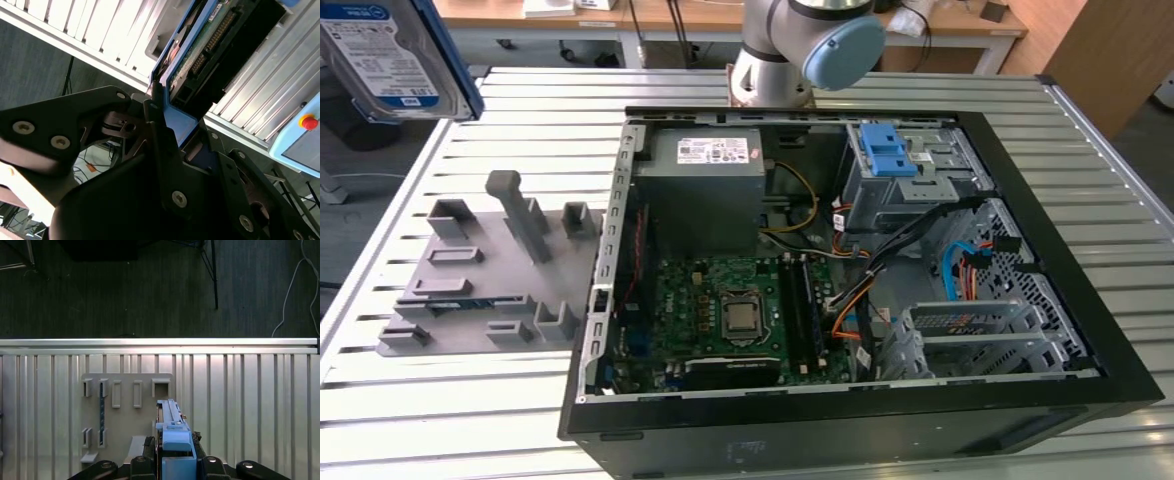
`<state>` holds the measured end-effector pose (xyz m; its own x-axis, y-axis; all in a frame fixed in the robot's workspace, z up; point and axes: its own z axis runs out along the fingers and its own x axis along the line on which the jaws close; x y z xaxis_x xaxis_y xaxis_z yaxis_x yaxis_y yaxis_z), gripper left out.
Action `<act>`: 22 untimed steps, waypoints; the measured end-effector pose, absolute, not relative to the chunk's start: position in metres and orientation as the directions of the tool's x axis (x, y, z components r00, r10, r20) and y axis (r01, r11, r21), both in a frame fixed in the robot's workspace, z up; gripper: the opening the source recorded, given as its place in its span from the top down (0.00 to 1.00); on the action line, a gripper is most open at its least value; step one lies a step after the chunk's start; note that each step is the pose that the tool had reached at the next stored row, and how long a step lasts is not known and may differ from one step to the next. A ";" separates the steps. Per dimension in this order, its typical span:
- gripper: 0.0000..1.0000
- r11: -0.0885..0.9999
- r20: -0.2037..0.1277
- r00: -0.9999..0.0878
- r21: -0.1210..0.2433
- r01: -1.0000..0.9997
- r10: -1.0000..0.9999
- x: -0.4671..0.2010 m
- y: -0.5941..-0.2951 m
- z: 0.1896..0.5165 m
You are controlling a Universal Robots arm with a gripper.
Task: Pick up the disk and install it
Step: 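Pick up the disk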
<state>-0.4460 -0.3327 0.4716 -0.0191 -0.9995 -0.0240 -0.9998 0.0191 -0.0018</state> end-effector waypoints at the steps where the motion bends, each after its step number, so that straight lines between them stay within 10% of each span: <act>1: 0.63 0.019 -0.024 -0.019 -0.002 -1.000 -1.000 -0.446 -0.333 0.473; 22: 0.63 0.019 -0.025 -0.019 -0.004 -1.000 -1.000 -0.446 -0.347 0.479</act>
